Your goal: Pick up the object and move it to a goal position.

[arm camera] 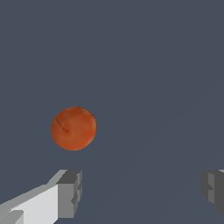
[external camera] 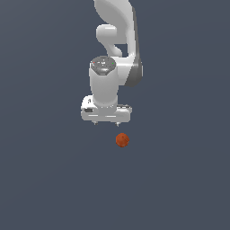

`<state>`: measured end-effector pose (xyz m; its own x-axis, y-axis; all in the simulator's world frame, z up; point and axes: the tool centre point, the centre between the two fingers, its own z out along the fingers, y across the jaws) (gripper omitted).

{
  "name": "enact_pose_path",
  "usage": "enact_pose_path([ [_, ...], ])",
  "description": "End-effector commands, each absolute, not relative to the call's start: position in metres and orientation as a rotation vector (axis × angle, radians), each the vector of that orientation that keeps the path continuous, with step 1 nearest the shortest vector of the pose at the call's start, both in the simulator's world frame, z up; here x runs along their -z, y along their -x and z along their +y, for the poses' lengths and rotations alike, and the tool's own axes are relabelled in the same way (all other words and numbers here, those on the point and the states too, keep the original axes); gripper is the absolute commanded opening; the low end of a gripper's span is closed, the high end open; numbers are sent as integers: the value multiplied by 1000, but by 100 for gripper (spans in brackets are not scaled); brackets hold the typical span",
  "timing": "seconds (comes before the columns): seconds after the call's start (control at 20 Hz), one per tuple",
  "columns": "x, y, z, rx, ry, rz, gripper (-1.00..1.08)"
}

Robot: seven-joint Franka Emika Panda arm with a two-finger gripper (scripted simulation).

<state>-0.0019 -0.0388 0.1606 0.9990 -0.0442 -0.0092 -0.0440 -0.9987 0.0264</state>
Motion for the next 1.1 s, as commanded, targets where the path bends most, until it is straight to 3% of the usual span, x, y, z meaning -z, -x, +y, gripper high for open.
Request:
enact_pose_path([
  [0.0, -161, 2, -39, 15, -3115, -69, 100],
  [1.05, -161, -2, -51, 12, -3091, -57, 100],
])
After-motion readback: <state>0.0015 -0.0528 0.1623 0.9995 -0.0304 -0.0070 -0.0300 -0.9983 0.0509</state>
